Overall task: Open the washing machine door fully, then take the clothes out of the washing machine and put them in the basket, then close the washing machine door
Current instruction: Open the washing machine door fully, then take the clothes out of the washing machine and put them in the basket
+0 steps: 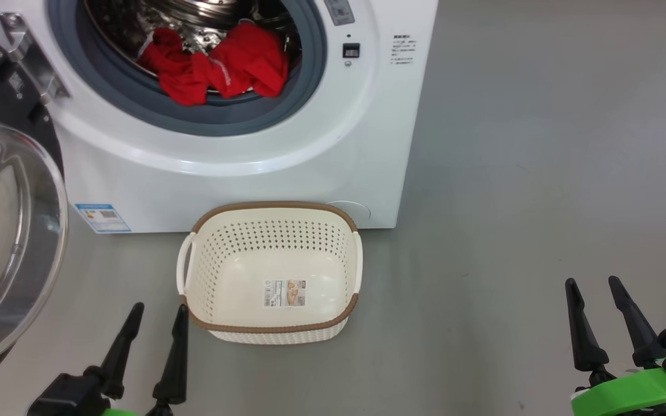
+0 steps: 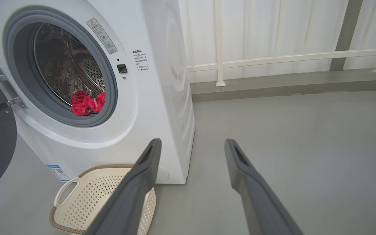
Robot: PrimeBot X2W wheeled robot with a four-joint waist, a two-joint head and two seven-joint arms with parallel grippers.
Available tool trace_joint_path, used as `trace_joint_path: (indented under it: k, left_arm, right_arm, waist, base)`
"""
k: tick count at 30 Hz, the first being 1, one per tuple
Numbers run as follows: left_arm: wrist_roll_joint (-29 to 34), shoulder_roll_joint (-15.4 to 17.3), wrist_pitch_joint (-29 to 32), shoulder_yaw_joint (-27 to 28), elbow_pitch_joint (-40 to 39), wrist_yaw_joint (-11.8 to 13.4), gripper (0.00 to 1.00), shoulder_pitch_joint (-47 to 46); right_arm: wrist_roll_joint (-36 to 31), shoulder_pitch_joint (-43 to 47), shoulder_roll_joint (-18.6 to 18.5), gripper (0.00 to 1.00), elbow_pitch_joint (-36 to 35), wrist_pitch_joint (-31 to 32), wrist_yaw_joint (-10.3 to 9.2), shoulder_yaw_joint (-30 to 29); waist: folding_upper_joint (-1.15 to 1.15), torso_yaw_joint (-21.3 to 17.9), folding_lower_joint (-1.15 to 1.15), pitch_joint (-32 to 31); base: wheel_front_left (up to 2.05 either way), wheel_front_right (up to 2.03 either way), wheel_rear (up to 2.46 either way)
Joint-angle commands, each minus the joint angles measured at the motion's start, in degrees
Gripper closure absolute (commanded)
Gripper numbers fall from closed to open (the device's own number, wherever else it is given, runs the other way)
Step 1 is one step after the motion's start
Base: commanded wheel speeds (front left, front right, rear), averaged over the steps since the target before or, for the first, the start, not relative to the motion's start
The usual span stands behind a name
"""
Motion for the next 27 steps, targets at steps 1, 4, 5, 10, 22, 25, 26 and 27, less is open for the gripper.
trace_joint_path:
  k: [1,4,5,10,22,25,26,27]
  left_arm:
    - [-0.1,0.9,-0.3,1.4,-1.6,0.0,0.00,-0.2]
    - [-0.1,0.9,-0.3,1.1,-1.6,0.0,0.00,-0.3]
    - [-0.1,0.9,-0.3,1.0,-1.7,0.0,0.00,-0.4]
    - [-0.4,0.9,-0.3,1.0,-2.0,0.0,0.00,-0.6]
    - [-0.4,1.1,-0.3,1.5,-2.9,0.0,0.00,-1.1]
    - [-0.6,1.0,-0.3,1.6,-2.9,0.0,0.00,-1.2]
    - [-0.6,1.0,-0.3,1.6,-2.9,0.0,0.00,-1.2]
    - [-0.7,1.0,-0.3,1.5,-2.9,0.0,0.00,-1.3]
  right_arm:
    - [0.2,-0.2,-0.7,0.00,-1.6,-0.4,0.37,0.7]
    - [0.2,0.0,-0.6,0.00,-1.9,-0.4,0.37,0.1]
    - [0.2,0.0,-0.6,0.00,-1.9,-0.4,0.37,0.0]
    - [0.1,-0.1,-0.3,0.00,-2.0,-0.4,0.37,-0.2]
    - [0.0,-0.8,-0.1,0.00,-2.3,-0.4,0.37,-0.3]
    - [0.0,-1.0,0.0,0.00,-2.3,-0.4,0.37,-0.2]
    - [0.0,-1.0,0.0,0.00,-2.3,-0.4,0.37,-0.2]
    - [-0.1,-1.1,0.0,0.00,-2.3,-0.4,0.37,-0.1]
  waist:
    - [0.00,-0.9,0.00,0.0]
    - [0.00,-1.4,0.00,0.2]
    - [0.00,-1.5,0.00,0.2]
    - [0.00,-1.9,0.00,0.5]
    - [0.00,-1.7,0.00,0.9]
    - [0.00,-1.7,0.00,1.0]
    - [0.00,-1.6,0.00,1.1]
    - [0.00,-1.6,0.00,1.1]
  base:
    - [0.00,0.00,0.00]
    - [0.00,0.00,0.00]
    - [0.00,0.00,0.00]
    - [0.00,0.00,0.00]
    - [0.00,0.00,0.00]
    - [0.04,-0.08,0.04]
    - [0.26,-0.33,0.08]
    - [0.38,-0.48,0.10]
